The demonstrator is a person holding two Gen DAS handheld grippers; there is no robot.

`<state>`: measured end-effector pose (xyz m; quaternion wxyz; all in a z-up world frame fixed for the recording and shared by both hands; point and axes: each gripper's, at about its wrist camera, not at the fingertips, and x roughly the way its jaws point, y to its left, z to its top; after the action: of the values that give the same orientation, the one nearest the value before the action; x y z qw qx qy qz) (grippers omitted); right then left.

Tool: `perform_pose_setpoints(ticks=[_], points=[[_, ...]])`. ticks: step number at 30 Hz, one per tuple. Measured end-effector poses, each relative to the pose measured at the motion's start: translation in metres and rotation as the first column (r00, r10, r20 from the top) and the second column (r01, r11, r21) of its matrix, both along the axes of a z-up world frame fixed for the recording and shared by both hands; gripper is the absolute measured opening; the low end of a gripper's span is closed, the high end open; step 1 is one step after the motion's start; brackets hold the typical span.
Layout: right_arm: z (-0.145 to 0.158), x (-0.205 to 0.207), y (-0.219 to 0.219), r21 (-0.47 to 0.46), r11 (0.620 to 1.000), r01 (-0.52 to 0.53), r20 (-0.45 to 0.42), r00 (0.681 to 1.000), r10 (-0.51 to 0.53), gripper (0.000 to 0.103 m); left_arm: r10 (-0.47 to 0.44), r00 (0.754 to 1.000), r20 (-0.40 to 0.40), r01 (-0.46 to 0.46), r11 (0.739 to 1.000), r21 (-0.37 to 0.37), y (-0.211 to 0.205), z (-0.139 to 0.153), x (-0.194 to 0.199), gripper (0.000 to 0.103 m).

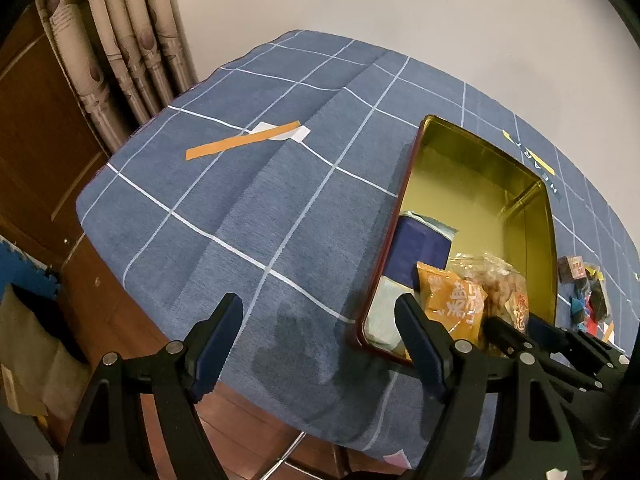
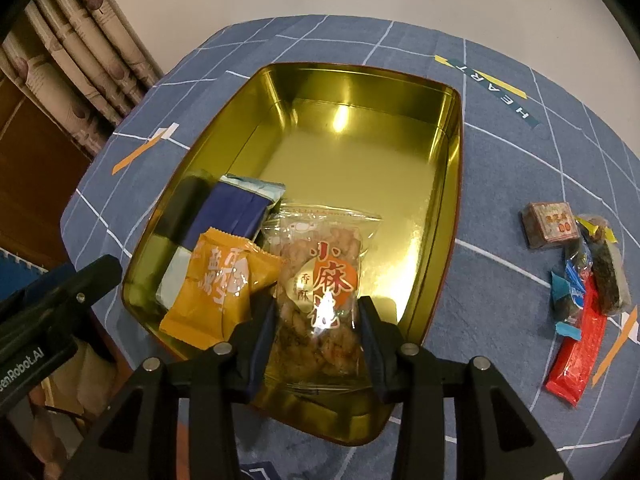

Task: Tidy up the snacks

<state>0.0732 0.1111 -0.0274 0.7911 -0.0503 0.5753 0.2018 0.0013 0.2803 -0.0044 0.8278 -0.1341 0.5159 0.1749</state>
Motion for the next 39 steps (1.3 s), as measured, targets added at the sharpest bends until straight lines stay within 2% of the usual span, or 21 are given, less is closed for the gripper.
perform_pose_setpoints(ticks=[17,28,34,39], points=[[0.013,-0.009,-0.009,-0.006,1.000,-0.021,0.044,0.999,0.021,0.045,-0.009,1.000,-0.004,0.009,1.000,0.011,-0.003,0.000,0.000,0.075],[0.028,-0.009,-0.028,0.066,0.998,-0.016,0.059,0.998,0.013,0.045,-0.003,1.000,-0.003,0.003,1.000,0.023,-0.002,0.001,0.000,0.075],[0.039,0.001,-0.066,0.066,0.997,0.035,0.091,0.995,-0.041,0.045,-0.006,1.000,-0.006,0.006,1.000,0.028,-0.002,0.001,0.000,0.075],[0.045,0.021,-0.119,0.043,0.991,0.127,0.122,0.984,-0.131,0.045,-0.002,1.000,-0.009,0.002,0.999,0.041,-0.003,0.000,0.000,0.075]])
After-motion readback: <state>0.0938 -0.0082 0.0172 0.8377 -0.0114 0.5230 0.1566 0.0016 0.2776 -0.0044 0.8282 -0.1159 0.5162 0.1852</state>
